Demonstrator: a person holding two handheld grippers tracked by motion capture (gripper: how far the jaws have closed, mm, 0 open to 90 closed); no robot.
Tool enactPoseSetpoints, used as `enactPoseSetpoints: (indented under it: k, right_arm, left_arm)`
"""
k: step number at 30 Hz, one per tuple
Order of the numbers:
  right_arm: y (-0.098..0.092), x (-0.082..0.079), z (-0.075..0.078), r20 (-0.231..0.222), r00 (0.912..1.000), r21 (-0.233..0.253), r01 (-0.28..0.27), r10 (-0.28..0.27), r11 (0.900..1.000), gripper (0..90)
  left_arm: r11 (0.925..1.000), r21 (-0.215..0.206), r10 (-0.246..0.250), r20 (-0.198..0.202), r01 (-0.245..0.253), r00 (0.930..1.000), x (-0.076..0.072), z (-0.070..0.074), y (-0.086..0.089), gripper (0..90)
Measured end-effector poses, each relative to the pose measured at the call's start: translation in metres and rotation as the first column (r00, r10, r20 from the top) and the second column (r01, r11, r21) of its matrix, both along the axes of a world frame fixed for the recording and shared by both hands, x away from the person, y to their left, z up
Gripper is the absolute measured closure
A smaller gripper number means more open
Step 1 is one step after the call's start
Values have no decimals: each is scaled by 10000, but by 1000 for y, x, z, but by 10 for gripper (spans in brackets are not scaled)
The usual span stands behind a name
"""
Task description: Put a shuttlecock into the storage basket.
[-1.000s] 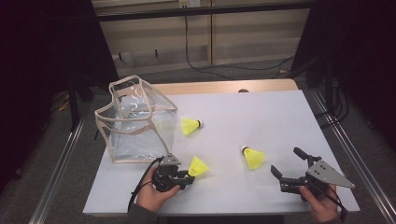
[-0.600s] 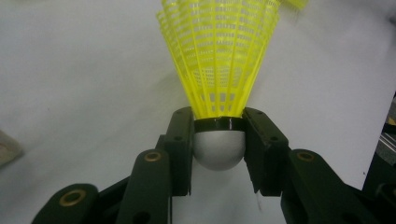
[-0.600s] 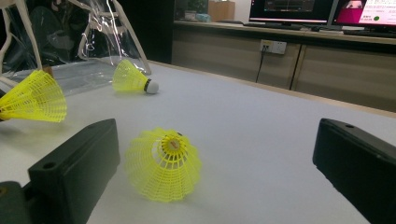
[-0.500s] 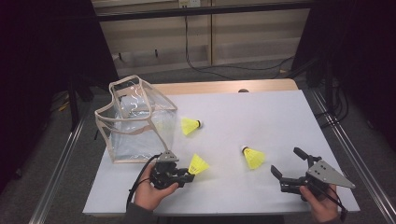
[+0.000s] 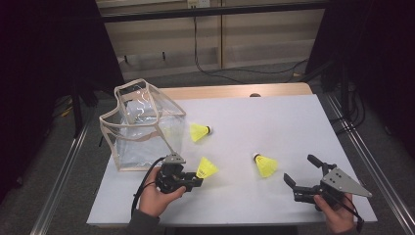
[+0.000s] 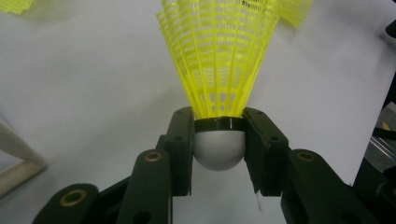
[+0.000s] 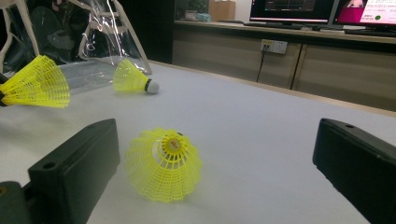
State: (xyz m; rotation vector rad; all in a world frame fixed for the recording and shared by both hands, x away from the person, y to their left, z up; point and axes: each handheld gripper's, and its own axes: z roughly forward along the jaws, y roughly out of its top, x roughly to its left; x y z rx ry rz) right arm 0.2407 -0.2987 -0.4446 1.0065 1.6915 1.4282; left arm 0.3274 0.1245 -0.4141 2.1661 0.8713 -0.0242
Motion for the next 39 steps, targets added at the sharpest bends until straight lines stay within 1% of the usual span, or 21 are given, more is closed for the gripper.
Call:
enactPoseSetpoints:
  k: [2,10,13,14,15,19,24,25,32,36,39]
  right_arm:
    - [0,0,0,15,10000,-7,-5,5,10000,6]
    - [1,0,0,13,10000,-28,-18,18,10000,6]
    - [0,0,0,5,10000,1,-7,7,10000,6]
    - [0,0,0,12,10000,16,-7,7,10000,6]
    - [0,0,0,19,10000,19,-11,11,10000,6]
    - [1,1,0,-21,10000,43,-45,45,10000,6]
    - [1,1,0,-34,10000,35,-46,47,10000,6]
    - [0,1,0,-49,10000,64,-27,28,10000,6]
    - [-1,2,-1,-106,9999,113,27,-26,9999,5]
    - [-1,2,-1,-118,9999,125,55,-53,9999,5]
    - [-2,1,-1,-92,9999,150,80,-79,9999,5]
  left_arm:
    - [10000,40,-18,-60,18,10000,0,1,-1,648]
    - [10000,-4,-17,-64,17,10000,2,5,-3,649]
    - [10000,78,-51,-138,52,9999,4,7,-2,649]
    - [10000,71,20,-136,-19,9999,5,8,-2,649]
    - [9999,104,-37,-173,39,9998,6,9,-1,649]
    - [10000,-18,23,-113,-23,9999,8,13,0,649]
    - [10000,37,-44,-8,44,10000,10,19,-1,649]
    - [10000,-29,-9,-22,9,10000,10,19,-1,649]
    - [10000,-62,6,-141,-7,9999,12,21,-2,649]
    - [10000,24,-60,-154,60,9999,13,25,-2,649]
    - [9999,-76,-83,-183,82,9998,15,28,-1,649]
